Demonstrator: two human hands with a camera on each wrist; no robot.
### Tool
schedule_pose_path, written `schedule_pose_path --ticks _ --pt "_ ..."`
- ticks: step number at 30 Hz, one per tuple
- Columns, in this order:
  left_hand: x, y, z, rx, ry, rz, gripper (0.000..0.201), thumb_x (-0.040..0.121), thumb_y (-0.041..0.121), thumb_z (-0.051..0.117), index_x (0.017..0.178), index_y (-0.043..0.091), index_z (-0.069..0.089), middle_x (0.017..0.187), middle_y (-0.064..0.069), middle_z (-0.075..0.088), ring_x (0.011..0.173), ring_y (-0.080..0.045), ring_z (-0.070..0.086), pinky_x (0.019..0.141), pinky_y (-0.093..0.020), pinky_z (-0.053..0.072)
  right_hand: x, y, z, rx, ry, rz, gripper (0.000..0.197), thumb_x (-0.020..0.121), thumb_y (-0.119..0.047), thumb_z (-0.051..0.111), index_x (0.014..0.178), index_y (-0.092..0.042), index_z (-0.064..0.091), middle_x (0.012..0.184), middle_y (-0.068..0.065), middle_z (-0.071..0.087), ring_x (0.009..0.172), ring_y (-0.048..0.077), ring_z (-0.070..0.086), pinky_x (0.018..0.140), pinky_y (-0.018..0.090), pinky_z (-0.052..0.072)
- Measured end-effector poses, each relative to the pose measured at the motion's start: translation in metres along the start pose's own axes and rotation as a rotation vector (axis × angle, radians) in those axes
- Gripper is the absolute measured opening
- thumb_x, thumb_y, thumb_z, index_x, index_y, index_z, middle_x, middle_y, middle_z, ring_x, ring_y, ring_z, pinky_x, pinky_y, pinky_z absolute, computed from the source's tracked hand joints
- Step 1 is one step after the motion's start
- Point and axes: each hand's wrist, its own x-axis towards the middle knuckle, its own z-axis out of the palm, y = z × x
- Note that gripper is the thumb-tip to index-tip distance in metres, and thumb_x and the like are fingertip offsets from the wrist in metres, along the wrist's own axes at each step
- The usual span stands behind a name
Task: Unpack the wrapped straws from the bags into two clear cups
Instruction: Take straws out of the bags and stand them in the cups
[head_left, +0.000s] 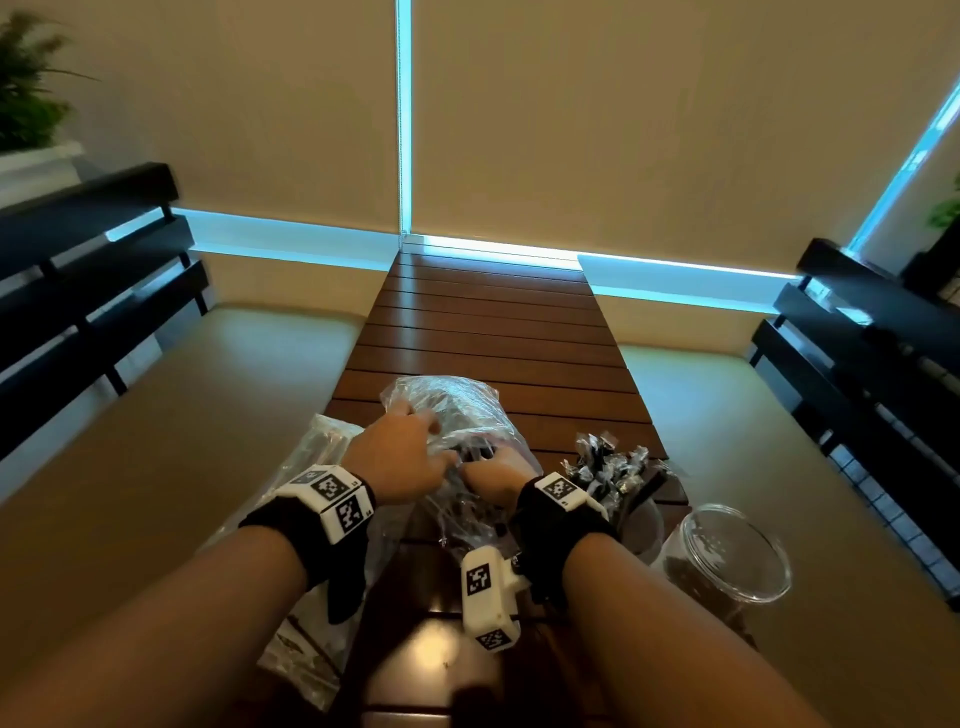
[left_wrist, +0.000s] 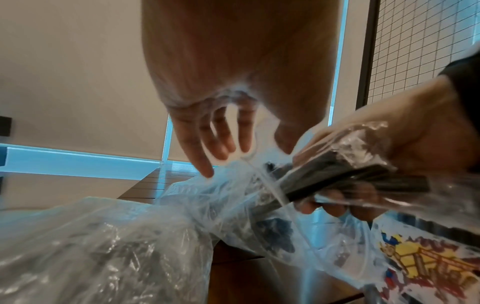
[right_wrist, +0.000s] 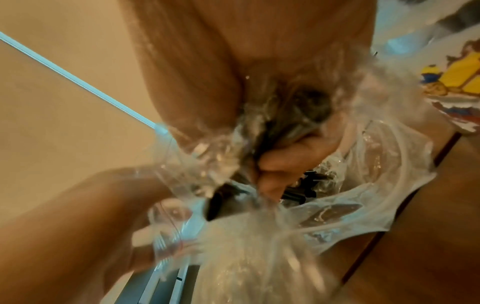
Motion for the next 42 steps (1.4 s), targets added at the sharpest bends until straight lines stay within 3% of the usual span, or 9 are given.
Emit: schedule_pose_path --ticks 4,7,12,15,21,29,37,40,42 --pt "-0.017 0.017 -0.01 -0.105 -0.012 0.149 0.046 0.077 0.063 0.064 0.104 0.026 0.053 0.107 0.008 0.043 0.091 -0.009 0.051 0.078 -0.025 0.05 -0.011 0.005 -0.003 0.059 -0.04 -0.01 0.018 0.088 -0.015 0.06 0.105 -0.009 0.061 0.095 0.013 0.067 0.077 0.022 0.066 0.068 0.033 0.057" --pt "-0.024 0.019 -0.013 -0.12 -0.143 0.159 0.036 0.08 0.049 0.071 0.101 0.025 0.053 0.096 0.011 0.049 0.083 -0.006 0.052 0.07 -0.021 0.046 -0.021 0.007 -0.007 0.134 -0.074 0.001 0.02 0.088 -0.009 0.061 0.105 -0.002 0.066 0.072 0.006 0.062 0.047 0.009 0.056 0.041 0.018 0.043" --pt "-0.025 0.008 -0.009 -0.085 -0.15 0.113 0.032 0.091 0.034 0.062 0.122 0.032 0.057 0.112 0.005 0.047 0.085 -0.004 0.054 0.083 -0.028 0.052 -0.039 -0.004 -0.011 0.134 -0.1 0.047 0.031 0.085 -0.003 0.055 0.116 -0.005 0.055 0.069 0.007 0.058 0.037 0.009 0.051 0.036 0.015 0.037" --pt "-0.02 0.002 -0.006 0.016 -0.122 0.066 0.03 0.093 0.037 0.058 0.123 0.03 0.06 0.117 0.003 0.048 0.097 -0.015 0.059 0.09 -0.037 0.054 -0.055 -0.017 -0.019 -0.007 -0.143 0.079 0.021 0.087 -0.009 0.052 0.107 -0.002 0.056 0.075 0.008 0.062 0.052 0.017 0.057 0.045 0.022 0.045" --pt "-0.011 0.001 0.0 0.113 0.007 -0.095 0.023 0.088 0.015 0.052 0.069 0.024 0.058 0.079 -0.003 0.067 0.076 -0.024 0.064 0.067 -0.031 0.05 -0.103 -0.035 -0.048 -0.304 -0.25 0.076 0.013 0.085 -0.014 0.052 0.077 -0.007 0.059 0.055 0.003 0.058 0.042 0.015 0.052 0.046 0.021 0.044" --pt "-0.003 0.013 -0.001 0.154 0.044 -0.255 0.025 0.093 0.022 0.049 0.088 0.007 0.069 0.098 -0.016 0.07 0.092 -0.034 0.066 0.072 -0.035 0.05 -0.166 -0.044 -0.109 -0.512 -0.234 -0.018 0.023 0.07 -0.026 0.061 0.085 -0.01 0.067 0.085 0.01 0.064 0.076 0.024 0.059 0.074 0.04 0.052" --pt "-0.021 0.023 -0.008 0.231 -0.074 -0.252 0.026 0.091 0.031 0.054 0.09 0.008 0.067 0.101 -0.016 0.07 0.094 -0.032 0.066 0.076 -0.036 0.052 -0.208 -0.051 -0.143 -0.221 -0.266 -0.124 0.011 0.084 -0.01 0.054 0.09 -0.002 0.06 0.082 0.013 0.061 0.063 0.021 0.054 0.061 0.03 0.045" --pt "-0.033 0.036 -0.021 0.061 -0.146 -0.231 0.02 0.087 0.026 0.055 0.072 0.015 0.061 0.091 -0.013 0.07 0.088 -0.03 0.066 0.077 -0.033 0.05 -0.207 -0.054 -0.142 -0.093 -0.21 -0.249 0.009 0.088 -0.005 0.05 0.094 -0.001 0.055 0.073 0.011 0.061 0.059 0.021 0.051 0.057 0.032 0.044" --pt "-0.037 0.053 -0.037 -0.292 -0.057 -0.192 0.017 0.091 0.019 0.054 0.082 0.017 0.068 0.101 -0.01 0.072 0.094 -0.025 0.064 0.087 -0.034 0.048 -0.197 -0.053 -0.129 -0.002 -0.108 -0.356 0.012 0.089 -0.006 0.048 0.101 -0.003 0.051 0.073 0.008 0.061 0.062 0.023 0.054 0.059 0.036 0.047"
